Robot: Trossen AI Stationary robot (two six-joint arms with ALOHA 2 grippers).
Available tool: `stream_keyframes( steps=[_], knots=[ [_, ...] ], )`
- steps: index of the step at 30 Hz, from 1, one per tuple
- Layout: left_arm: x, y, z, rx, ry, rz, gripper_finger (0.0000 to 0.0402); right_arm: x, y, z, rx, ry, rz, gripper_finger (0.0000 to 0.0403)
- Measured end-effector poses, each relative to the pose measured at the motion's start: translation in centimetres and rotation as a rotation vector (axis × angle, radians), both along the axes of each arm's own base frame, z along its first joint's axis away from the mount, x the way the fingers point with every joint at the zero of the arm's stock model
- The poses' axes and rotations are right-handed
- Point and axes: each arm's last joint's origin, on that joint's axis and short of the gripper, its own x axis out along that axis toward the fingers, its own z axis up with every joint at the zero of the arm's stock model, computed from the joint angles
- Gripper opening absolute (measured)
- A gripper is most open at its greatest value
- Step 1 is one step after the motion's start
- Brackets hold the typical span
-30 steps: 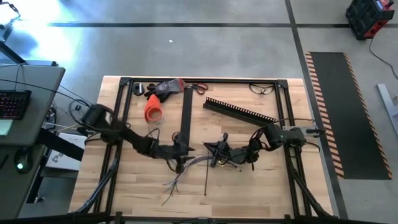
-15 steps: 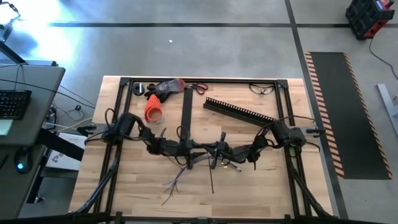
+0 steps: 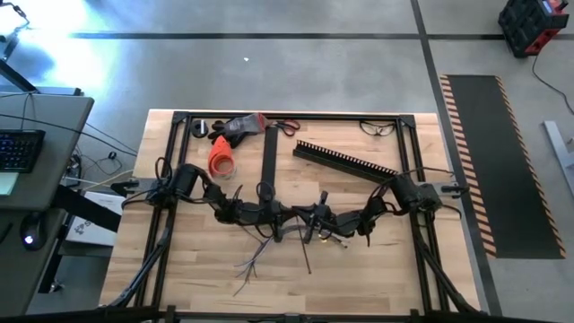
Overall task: Ziptie cables
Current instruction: Wrap the black zip tie on the cables
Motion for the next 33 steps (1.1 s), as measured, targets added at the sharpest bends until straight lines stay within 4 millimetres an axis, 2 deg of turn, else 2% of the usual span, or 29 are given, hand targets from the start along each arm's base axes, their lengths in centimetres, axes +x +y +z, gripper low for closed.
stream_keyframes(
  steps=[10, 14, 17, 25, 29, 33],
  knots=[
    [-0.4, 0.1, 0.4, -0.005, -0.005, 0.011, 0.0, -0.3, 0.3, -0.2, -0.01, 0.019, -0.101, 0.0],
    [-0.4, 0.0, 0.3, -0.007, 0.006, 0.005, 0.0, -0.3, 0.3, -0.3, -0.001, 0.023, -0.071, 0.0009],
    [-0.4, 0.0, 0.3, -0.008, 0.006, 0.001, 0.0, -0.3, 0.4, -0.4, 0.024, 0.023, -0.041, 0.0044],
    [-0.4, 0.1, 0.3, -0.006, 0.004, 0.019, 0.0, -0.8, 0.6, -0.1, 0.024, 0.07, -0.049, 0.0194],
    [-0.5, 0.1, 0.4, -0.025, -0.007, 0.044, 0.0, -2.6, 0.2, 1.6, 0.052, 0.178, -0.057, 0.024],
    [-1.2, 0.3, 0.3, -0.022, -0.013, 0.063, 0.0, -4.5, 0.5, 4.6, 0.036, 0.265, -0.006, 0.025]
  ],
)
